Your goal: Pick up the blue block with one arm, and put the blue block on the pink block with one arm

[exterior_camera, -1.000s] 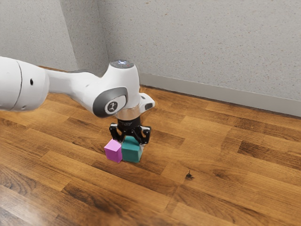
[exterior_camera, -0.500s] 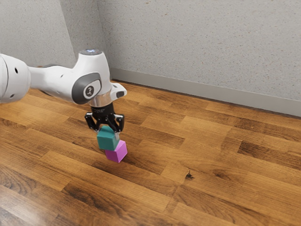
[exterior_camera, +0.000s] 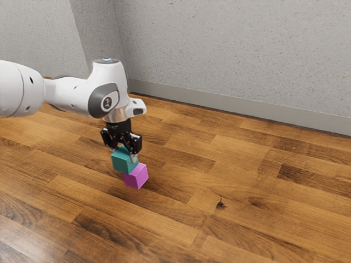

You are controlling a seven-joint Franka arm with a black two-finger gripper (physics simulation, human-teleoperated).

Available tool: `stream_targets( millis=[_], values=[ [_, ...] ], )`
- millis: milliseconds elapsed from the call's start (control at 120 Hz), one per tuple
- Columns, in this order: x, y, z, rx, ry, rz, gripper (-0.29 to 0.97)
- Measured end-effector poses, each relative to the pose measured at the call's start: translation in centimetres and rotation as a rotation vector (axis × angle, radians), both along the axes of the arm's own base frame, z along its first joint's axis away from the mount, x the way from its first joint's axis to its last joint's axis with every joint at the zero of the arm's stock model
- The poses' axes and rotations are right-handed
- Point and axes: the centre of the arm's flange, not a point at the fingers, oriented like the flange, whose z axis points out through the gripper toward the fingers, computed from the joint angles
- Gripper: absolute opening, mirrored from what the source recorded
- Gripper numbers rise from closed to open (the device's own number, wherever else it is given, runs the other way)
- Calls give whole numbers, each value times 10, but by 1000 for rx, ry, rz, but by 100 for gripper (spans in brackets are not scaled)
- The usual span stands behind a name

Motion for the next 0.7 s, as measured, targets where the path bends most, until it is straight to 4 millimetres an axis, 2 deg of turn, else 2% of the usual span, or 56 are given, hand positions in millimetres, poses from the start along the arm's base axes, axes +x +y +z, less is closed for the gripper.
stream_targets(
  millis=[275,533,700],
  values=[
    [11,-3,-1,-31,-16,-63,39],
    [27,4,-3,-41,-36,-82,37],
    [28,3,-1,-46,-42,-98,36]
  ],
)
